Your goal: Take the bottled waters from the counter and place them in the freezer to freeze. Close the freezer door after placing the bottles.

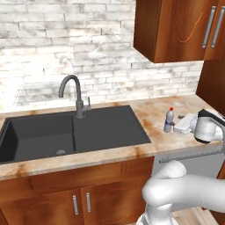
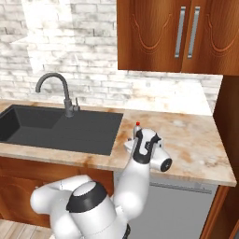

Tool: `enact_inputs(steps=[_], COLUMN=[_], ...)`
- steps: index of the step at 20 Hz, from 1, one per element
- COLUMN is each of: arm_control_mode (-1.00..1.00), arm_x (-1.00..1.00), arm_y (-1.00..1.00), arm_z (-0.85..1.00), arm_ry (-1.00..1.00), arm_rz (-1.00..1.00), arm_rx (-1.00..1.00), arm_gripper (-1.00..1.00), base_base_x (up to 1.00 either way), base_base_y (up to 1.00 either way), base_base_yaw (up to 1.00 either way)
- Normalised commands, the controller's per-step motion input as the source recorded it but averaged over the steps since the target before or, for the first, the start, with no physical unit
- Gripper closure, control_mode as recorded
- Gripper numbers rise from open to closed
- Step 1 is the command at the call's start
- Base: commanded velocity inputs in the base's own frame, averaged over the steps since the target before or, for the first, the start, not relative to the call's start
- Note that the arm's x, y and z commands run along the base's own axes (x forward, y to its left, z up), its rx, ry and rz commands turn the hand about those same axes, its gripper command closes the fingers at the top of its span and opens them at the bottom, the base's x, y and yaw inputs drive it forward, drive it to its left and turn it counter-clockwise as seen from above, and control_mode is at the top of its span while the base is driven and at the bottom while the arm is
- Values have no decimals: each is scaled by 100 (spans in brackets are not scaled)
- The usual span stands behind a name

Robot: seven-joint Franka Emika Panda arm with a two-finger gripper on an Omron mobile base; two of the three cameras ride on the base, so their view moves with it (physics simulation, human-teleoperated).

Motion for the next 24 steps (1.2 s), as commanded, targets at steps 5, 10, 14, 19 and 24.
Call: enact_inputs(steps=[5,10,14,19,24], arm_control_mode=[-100,-100,-100,-100,-100], arm_x=[18,14,18,17,21], arm_y=[0,0,0,0,0], arm_z=[-1,0,0,0,0], arm_ry=[0,0,0,0,0], arm_rz=[-5,-3,-2,-3,-2], arm_rx=[0,0,0,0,0], arm_gripper=[-100,-100,-100,-100,-100], base_base_x=[0,0,0,0,0], base_base_y=[0,0,0,0,0], base_base_yaw=[0,0,0,0,0])
